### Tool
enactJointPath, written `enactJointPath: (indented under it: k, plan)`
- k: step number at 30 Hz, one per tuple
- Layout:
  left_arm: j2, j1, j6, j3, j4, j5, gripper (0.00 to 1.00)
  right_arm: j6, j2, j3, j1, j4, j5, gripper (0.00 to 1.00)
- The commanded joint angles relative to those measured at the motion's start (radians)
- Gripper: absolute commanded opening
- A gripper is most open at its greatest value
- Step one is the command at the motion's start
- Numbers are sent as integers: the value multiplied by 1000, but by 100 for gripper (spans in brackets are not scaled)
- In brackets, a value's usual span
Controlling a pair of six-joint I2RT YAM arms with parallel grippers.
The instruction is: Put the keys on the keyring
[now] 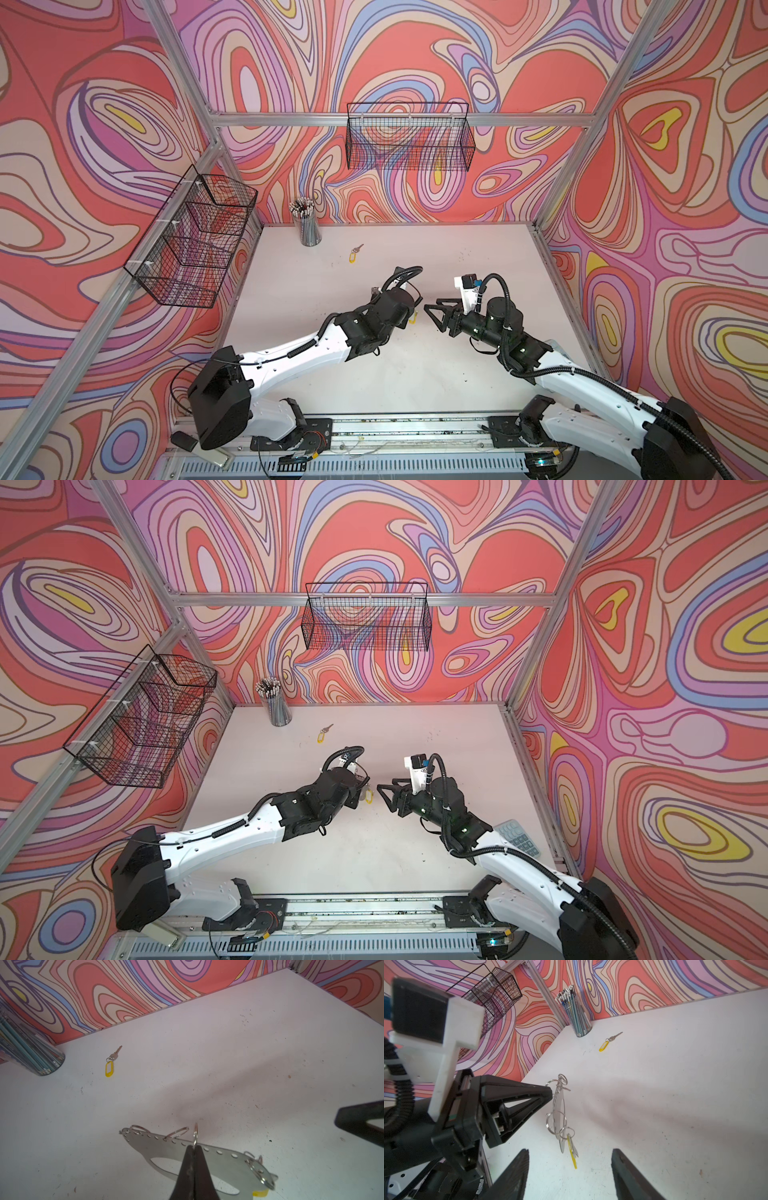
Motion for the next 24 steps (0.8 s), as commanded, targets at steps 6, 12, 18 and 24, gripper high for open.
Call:
enactJointPath:
  k: [6, 12, 18, 24]
  plan:
    - [164, -3, -319, 111, -336, 12, 0, 9, 15, -33, 6, -2, 60, 67]
    - [296, 15, -335, 228, -396, 38, 0, 26, 40, -44, 6, 25, 48, 68]
    - [311, 31, -334, 271, -367, 109, 0, 57, 57, -79, 6, 65, 57, 64]
    - [292, 33, -339, 285, -385, 137, 0, 113, 178, -107, 7, 176, 21, 59]
